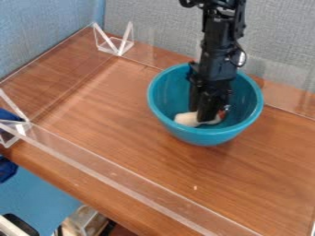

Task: Remove the mushroom from inside the blue bowl and put it on the table

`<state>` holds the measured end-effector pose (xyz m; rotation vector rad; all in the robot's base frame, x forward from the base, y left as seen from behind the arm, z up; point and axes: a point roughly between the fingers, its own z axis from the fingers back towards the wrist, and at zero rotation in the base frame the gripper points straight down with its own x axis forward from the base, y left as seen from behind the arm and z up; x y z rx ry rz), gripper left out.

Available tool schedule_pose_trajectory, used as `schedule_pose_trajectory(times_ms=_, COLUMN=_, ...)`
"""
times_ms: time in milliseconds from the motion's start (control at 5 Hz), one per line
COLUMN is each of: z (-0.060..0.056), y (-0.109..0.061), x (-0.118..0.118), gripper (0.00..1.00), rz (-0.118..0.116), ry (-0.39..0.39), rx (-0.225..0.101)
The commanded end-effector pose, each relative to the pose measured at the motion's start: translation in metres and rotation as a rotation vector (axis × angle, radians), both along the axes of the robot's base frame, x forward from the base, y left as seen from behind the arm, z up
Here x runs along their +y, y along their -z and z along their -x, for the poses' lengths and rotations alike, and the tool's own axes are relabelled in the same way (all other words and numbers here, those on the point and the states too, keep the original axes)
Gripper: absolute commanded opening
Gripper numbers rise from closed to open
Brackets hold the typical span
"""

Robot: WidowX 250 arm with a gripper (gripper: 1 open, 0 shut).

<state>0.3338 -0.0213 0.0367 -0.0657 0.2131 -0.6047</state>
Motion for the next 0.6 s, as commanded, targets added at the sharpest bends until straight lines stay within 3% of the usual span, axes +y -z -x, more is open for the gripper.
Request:
schedule_pose_trajectory(times_ms=0, z=-0.0005, y=-0.0165, x=0.0108, gripper=0.00, rz=-0.007, ry=-0.049, rx=-0.042)
schedule_pose_trajectory(times_ms=400, z=0.0037, y=-0.0243, x=0.0131, gripper=0.00, rz=-0.012, ry=-0.072, rx=-0.052)
